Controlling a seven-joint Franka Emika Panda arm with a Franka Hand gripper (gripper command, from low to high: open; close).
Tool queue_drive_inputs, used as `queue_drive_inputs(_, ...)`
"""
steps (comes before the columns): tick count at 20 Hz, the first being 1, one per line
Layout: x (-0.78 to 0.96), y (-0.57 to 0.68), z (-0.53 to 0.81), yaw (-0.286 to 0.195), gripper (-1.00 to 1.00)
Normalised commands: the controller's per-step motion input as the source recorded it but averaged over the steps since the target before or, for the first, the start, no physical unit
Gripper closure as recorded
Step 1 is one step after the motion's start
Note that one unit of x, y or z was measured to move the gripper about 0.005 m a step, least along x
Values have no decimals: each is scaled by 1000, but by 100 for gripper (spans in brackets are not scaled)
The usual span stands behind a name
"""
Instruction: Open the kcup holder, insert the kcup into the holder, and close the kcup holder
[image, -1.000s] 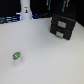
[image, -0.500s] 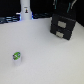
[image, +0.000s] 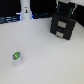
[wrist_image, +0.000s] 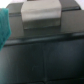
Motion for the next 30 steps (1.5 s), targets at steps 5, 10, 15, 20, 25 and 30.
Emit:
queue_drive_inputs(5, -162, 146, -399, -59, 100)
queue_drive_inputs(10, -212, 132, -480, -24, -100)
queue_drive_inputs(15, -308, 56, -467, 4, -100)
queue_drive_inputs(20, -345, 83, -347, 19, -100)
queue_drive_inputs(25, -64, 11, -33, -5, 100)
queue_drive_inputs(30, 46, -8, -13, -3, 100)
